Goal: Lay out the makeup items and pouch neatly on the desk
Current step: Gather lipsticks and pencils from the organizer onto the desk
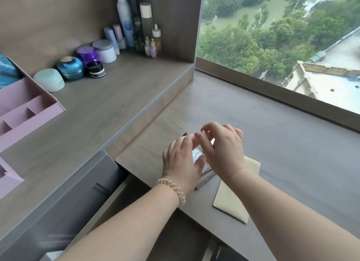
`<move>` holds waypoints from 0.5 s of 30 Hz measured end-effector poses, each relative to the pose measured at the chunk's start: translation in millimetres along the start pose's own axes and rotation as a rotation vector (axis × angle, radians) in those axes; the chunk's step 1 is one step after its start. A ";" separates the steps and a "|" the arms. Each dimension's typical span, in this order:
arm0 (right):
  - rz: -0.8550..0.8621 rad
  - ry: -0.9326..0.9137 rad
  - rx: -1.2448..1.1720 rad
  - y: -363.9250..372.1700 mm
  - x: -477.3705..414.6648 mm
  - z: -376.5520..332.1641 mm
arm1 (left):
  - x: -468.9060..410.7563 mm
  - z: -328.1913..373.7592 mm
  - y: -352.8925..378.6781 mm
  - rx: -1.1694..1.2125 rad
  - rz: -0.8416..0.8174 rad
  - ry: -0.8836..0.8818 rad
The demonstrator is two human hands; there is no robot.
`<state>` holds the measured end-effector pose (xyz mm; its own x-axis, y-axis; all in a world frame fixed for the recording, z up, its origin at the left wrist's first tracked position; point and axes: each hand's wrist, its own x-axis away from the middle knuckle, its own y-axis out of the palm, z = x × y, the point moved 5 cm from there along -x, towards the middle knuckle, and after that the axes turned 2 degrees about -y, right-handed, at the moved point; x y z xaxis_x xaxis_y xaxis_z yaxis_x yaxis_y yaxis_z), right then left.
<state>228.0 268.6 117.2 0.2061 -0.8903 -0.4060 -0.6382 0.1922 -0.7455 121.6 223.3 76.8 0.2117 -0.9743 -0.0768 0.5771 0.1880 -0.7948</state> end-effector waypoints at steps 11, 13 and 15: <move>-0.684 0.350 -0.049 -9.8 44.3 10.3 | 21.1 27.6 -3.2 0.368 -0.820 0.070; -0.446 0.336 -0.313 -16.3 58.9 4.0 | 29.3 29.0 -5.1 0.388 -1.011 0.067; -0.203 0.034 -0.262 -32.1 65.2 -5.7 | 38.1 31.9 -8.9 0.465 -1.119 0.058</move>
<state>257.7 202.0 117.7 0.3270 -0.9135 -0.2419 -0.7566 -0.0996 -0.6463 149.7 188.4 100.2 -0.6137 -0.6284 0.4779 0.6489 -0.7463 -0.1481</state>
